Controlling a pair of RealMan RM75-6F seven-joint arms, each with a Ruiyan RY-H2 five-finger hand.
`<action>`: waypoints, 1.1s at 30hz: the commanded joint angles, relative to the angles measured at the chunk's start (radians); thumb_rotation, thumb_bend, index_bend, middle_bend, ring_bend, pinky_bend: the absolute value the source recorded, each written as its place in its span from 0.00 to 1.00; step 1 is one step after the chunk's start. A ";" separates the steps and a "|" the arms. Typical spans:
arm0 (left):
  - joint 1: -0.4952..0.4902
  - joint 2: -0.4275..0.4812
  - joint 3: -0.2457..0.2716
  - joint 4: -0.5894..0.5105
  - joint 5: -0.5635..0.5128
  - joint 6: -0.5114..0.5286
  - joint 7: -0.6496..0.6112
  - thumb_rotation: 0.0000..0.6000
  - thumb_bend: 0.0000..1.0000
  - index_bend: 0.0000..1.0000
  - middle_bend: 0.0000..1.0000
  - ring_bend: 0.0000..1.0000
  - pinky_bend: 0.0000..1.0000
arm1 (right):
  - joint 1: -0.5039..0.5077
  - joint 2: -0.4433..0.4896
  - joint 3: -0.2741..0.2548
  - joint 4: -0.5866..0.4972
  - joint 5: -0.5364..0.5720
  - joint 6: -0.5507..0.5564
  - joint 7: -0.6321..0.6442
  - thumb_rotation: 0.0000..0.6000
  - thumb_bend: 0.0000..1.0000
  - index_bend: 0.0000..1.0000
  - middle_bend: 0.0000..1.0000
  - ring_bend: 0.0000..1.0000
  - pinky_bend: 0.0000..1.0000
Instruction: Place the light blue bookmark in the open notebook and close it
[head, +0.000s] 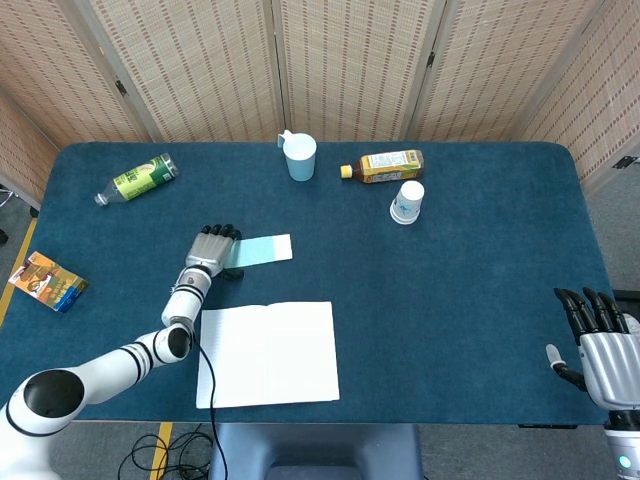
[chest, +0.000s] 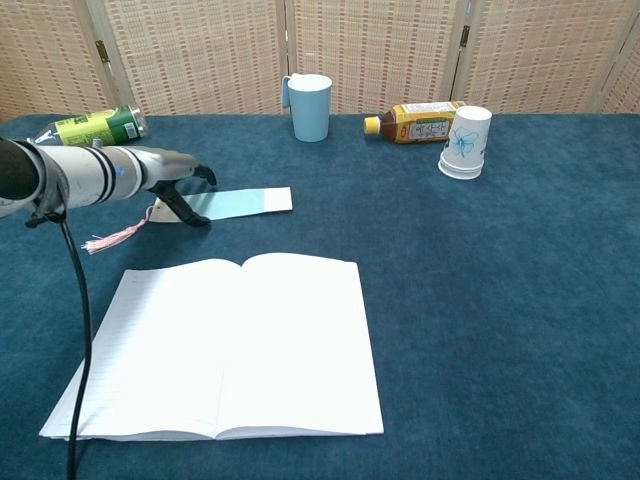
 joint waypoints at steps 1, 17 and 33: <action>-0.003 -0.001 0.007 -0.004 -0.001 -0.003 0.003 0.68 0.34 0.14 0.05 0.04 0.11 | 0.001 -0.001 0.000 0.002 0.001 -0.002 0.001 1.00 0.29 0.08 0.15 0.06 0.10; 0.019 0.000 0.017 -0.048 0.103 0.029 -0.069 0.68 0.34 0.23 0.05 0.04 0.11 | -0.002 -0.008 0.000 0.010 -0.009 0.008 0.007 1.00 0.29 0.08 0.16 0.06 0.10; 0.037 -0.044 0.001 0.002 0.194 0.044 -0.130 0.84 0.34 0.31 0.05 0.04 0.11 | -0.002 -0.010 0.001 0.015 -0.002 0.004 0.010 1.00 0.29 0.08 0.16 0.06 0.10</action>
